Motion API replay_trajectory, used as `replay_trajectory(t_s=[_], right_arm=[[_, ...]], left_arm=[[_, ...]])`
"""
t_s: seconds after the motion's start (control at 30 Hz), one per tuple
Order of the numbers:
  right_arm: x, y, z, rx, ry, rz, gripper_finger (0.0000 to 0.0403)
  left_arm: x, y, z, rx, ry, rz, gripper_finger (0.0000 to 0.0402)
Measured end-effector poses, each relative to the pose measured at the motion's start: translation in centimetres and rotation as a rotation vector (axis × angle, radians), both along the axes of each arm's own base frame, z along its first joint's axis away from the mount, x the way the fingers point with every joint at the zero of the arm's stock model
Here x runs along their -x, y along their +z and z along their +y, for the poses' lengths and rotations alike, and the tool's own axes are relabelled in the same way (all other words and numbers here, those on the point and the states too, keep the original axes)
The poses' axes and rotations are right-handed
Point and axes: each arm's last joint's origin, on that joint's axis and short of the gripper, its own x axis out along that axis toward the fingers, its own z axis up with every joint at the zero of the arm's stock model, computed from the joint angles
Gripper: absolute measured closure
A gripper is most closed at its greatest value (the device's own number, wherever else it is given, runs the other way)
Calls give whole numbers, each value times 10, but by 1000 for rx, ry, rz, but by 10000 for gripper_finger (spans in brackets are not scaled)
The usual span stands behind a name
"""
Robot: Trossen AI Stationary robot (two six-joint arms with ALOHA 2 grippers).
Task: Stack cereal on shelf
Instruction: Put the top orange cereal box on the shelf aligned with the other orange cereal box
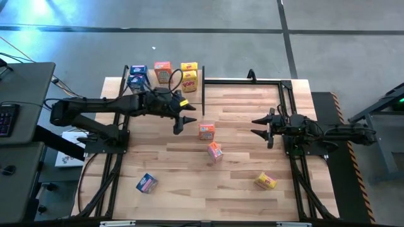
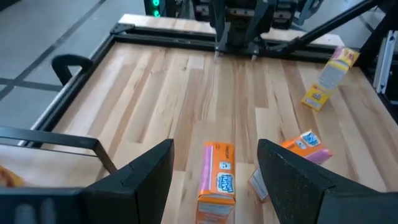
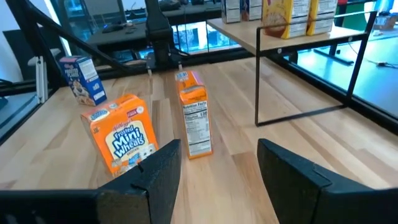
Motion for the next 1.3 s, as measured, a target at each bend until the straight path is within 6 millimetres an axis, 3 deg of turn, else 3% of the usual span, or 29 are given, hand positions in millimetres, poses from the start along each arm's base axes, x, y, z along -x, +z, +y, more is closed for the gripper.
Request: replay_trajectory(t_s=[0.6, 1.3], right_arm=[[1, -7, 0, -146, -25, 53, 198], [1, -7, 0, -146, -25, 53, 198]], left_arm=[[-32, -37, -8, -47, -30, 98, 178], [-35, -32, -20, -130, 24, 64, 178]])
